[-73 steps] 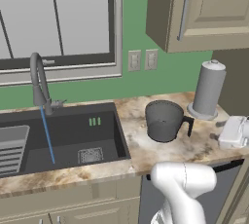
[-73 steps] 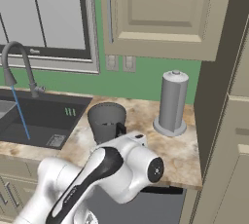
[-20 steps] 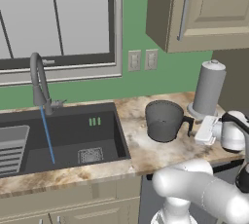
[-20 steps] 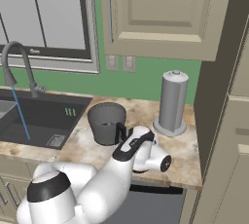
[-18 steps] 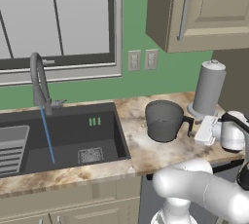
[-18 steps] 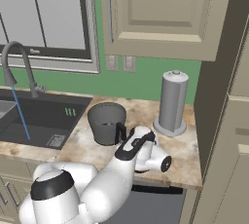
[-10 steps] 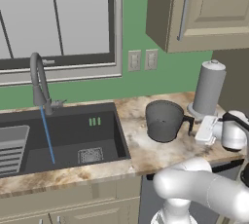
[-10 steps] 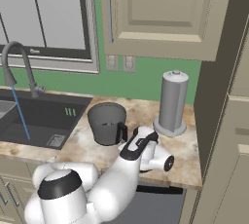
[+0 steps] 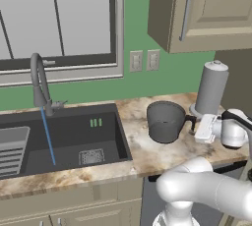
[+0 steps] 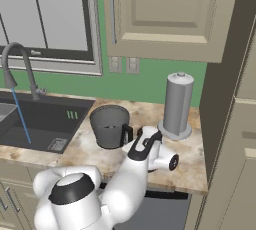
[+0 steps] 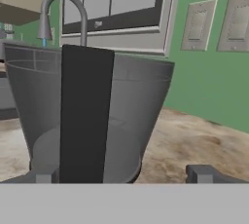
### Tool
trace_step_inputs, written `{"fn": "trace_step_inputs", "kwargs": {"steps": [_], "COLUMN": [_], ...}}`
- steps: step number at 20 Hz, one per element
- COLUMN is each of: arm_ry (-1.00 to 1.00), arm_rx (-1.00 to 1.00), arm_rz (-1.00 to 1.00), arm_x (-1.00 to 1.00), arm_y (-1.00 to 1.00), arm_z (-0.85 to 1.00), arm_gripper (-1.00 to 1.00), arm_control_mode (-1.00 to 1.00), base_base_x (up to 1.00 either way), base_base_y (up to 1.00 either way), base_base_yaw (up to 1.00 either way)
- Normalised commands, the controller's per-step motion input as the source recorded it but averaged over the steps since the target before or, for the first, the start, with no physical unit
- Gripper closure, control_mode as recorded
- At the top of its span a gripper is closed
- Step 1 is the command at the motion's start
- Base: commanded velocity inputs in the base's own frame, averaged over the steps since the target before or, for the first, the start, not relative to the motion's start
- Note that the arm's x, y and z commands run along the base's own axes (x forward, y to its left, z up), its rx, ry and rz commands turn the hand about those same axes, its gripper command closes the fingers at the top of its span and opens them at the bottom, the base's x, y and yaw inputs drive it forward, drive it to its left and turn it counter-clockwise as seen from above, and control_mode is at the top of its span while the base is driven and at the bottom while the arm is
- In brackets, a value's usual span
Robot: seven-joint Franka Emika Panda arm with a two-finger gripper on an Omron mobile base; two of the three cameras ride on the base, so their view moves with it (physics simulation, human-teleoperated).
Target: Turn on the sink faucet and place the jug under the water for a few seconds to fill it up.
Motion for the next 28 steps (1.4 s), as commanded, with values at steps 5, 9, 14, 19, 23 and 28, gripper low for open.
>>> {"fn": "trace_step_inputs", "kwargs": {"steps": [5, 9, 14, 19, 23, 28], "arm_ry": [0.00, 0.00, 0.00, 0.00, 0.00, 0.00], "arm_rx": [-0.01, -0.01, 0.00, -0.01, 0.00, 0.00], "arm_rz": [0.09, 0.11, 0.13, 0.10, 0.05, 0.04], "arm_x": [0.00, 0.00, 0.00, 0.00, 0.00, -0.02], "arm_y": [0.16, 0.22, 0.20, 0.19, 0.06, 0.07], "arm_z": [0.00, 0.00, 0.00, 0.00, 0.00, 0.00], "arm_gripper": [-1.00, -1.00, -1.00, 1.00, 1.00, 1.00], "arm_control_mode": [-1.00, -1.00, -1.00, -1.00, -1.00, -1.00], "base_base_x": [0.00, 0.00, 0.00, 0.00, 0.00, 0.00], "base_base_y": [0.00, 0.00, 0.00, 0.00, 0.00, 0.00], "base_base_yaw": [0.00, 0.00, 0.00, 0.00, 0.00, 0.00]}}
